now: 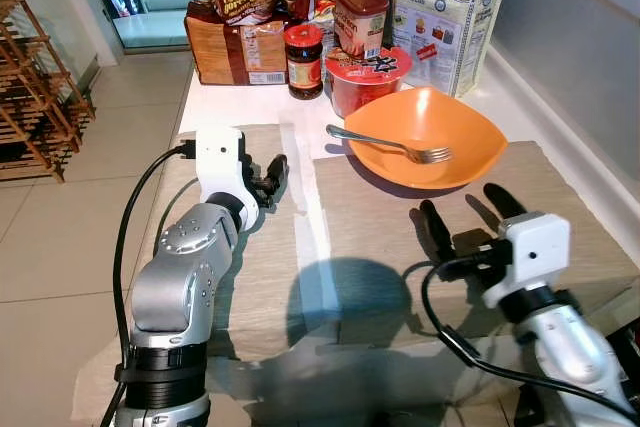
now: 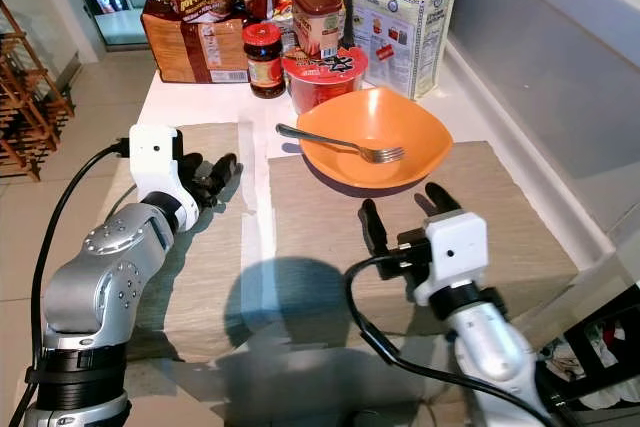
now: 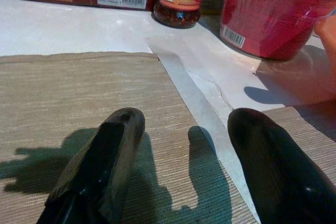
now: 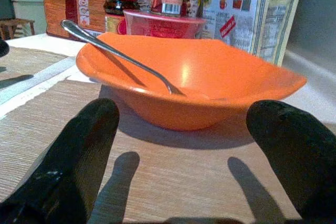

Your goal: Setting the table

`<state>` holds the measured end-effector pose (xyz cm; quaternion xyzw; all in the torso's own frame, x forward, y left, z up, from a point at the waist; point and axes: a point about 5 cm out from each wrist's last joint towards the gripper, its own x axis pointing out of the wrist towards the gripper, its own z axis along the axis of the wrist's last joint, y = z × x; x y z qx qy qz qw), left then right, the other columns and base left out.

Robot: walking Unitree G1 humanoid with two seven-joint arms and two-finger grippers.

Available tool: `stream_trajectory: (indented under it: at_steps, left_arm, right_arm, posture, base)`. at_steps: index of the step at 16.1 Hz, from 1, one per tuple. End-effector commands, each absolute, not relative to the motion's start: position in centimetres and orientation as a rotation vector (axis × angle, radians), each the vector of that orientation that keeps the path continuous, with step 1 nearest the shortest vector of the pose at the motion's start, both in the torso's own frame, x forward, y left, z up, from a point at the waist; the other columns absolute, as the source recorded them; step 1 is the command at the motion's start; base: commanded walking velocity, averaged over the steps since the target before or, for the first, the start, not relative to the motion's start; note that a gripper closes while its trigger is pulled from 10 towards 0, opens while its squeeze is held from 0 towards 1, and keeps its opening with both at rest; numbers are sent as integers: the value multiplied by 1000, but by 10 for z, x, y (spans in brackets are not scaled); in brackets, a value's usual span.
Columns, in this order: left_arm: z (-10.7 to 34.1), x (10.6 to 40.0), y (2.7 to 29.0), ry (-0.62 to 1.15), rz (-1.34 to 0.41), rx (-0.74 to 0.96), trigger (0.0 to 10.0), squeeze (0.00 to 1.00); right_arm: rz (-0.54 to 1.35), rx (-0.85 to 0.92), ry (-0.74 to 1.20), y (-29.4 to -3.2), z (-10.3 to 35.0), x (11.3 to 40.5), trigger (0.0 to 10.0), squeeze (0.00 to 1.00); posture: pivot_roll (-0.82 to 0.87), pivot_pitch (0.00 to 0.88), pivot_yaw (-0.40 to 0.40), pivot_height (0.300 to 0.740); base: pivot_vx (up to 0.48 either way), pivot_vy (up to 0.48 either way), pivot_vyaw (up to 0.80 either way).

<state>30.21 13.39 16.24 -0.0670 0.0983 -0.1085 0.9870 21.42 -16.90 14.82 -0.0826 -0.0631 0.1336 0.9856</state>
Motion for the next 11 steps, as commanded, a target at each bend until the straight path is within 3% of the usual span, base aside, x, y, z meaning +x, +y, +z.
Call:
stream_trajectory:
  at_steps: [1, 6, 11]
  left_arm:
    - [164, 301, 134, 198, -216, -139, 10000, 0]
    - [162, 300, 127, 221, -234, -161, 10000, 0]
    - [163, 301, 122, 226, -245, -176, 10000, 0]
  right_arm:
    - [296, -172, -149, -169, 157, 213, 10000, 0]
    - [366, -214, -151, -174, 168, 210, 10000, 0]
    - [320, -279, -132, -188, 164, 228, 10000, 0]
  posture:
    - [-92, 3, 19, 740]
    - [-104, 6, 12, 740]
    - [-107, 5, 10, 740]
  base:
    - [0, 0, 0]
    - [0, 0, 0]
    - [0, 0, 0]
